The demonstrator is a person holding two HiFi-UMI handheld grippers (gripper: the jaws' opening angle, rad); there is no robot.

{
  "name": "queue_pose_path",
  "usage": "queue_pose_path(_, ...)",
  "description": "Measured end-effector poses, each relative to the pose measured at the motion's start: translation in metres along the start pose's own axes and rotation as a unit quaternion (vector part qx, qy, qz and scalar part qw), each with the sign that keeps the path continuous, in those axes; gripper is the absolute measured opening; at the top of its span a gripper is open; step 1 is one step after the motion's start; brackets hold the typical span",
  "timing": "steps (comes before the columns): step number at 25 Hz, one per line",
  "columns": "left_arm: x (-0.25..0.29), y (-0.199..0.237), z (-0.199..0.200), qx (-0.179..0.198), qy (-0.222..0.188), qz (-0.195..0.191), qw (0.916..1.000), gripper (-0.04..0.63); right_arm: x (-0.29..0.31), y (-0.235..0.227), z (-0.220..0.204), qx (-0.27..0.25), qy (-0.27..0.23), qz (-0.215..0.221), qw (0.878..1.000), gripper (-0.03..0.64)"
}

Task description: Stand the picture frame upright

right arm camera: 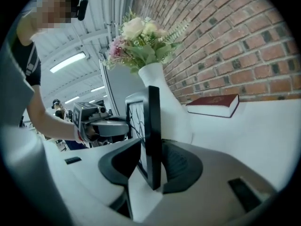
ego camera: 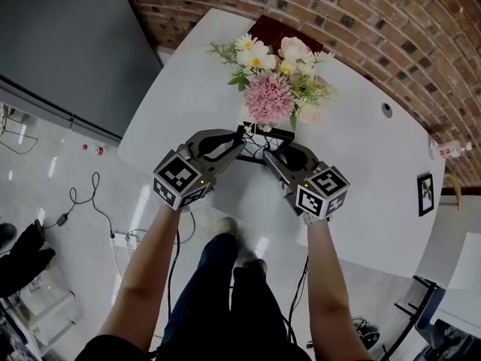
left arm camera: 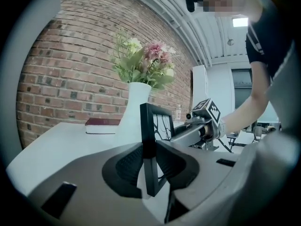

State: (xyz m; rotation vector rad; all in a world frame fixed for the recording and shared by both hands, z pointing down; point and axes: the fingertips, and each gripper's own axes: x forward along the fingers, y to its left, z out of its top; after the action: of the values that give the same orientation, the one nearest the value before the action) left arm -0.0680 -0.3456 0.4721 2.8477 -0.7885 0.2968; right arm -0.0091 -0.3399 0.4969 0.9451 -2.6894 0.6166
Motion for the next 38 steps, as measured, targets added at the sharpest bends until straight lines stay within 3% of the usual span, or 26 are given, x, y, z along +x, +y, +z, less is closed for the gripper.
queue_pose_path(5,-0.001,0.005,0.001,0.012,-0.009,0.009,0.9998,0.087,0.004,-0.003,0.006,-0.076,0.021,-0.035,0.996,0.141)
queue_pose_path(9,0.000,0.008,-0.001,0.013,-0.009,0.010,0.9998,0.087,0.006,-0.005,0.008,-0.107,0.021,-0.056,0.992,0.141)
queue_pose_path(38,0.009,0.024,0.000,0.020,-0.009,0.028,0.9994,0.094,0.013,-0.018,0.015,-0.128,0.010,-0.109,0.986,0.147)
